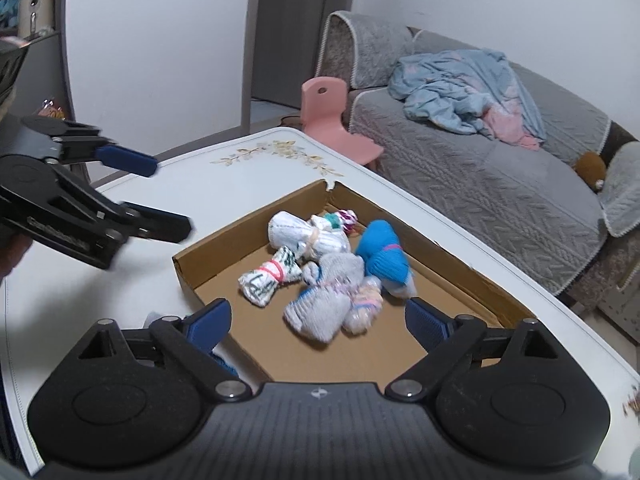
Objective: Organize objects
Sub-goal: 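Grasp the pink-green bundle with the left tool while the right tool grasps the bubble-wrap roll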
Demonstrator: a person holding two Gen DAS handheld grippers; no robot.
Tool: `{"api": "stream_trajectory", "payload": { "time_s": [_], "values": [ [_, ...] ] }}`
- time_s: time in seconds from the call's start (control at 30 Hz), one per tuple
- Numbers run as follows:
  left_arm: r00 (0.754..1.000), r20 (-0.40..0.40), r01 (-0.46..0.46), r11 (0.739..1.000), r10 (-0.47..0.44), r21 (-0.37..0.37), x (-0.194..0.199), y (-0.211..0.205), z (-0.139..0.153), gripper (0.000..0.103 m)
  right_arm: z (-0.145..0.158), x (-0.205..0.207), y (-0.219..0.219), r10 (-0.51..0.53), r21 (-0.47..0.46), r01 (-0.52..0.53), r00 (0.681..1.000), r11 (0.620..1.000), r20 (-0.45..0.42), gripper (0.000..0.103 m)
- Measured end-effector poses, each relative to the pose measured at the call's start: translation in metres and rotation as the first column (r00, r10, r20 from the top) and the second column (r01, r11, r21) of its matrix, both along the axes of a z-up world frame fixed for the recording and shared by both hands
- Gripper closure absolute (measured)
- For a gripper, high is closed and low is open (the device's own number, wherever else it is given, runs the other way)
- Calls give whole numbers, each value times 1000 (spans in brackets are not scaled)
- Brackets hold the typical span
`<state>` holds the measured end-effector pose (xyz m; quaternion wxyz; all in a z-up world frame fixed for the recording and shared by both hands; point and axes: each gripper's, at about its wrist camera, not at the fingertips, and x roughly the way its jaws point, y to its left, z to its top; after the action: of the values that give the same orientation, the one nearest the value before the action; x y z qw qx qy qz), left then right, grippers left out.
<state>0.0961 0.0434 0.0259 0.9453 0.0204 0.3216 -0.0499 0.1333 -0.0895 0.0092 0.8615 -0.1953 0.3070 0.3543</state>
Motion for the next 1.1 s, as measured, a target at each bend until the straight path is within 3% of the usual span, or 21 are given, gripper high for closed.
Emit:
{"api": "stream_trajectory", "payload": {
  "time_s": [0.13,0.47,0.67,0.77,0.9,1.1],
  "values": [
    [1000,24,-11,999,12,-41,-34,4,1,2,0,-19,-23,-43,46,43,999,998,7,6],
    [1000,16,2,997,-1,-75,-117,-15,-40,2,-33,-45,-70,-191,158,197,980,968,-49,5],
    [998,-21,52,994,-54,-98,-140,-36,-73,2,-57,-45,-70,-265,171,274,962,946,-71,7],
    [998,-31,60,995,-63,-80,-142,-42,-84,2,-66,-49,-68,-300,168,305,952,937,-57,15],
    [996,-51,72,996,-74,-47,-139,-47,-96,2,-75,-48,-67,-334,169,340,941,925,-62,56],
    [998,-48,42,999,-43,-24,-142,-32,-103,7,-72,-62,-97,-356,228,367,930,902,-86,60]
  ]
}}
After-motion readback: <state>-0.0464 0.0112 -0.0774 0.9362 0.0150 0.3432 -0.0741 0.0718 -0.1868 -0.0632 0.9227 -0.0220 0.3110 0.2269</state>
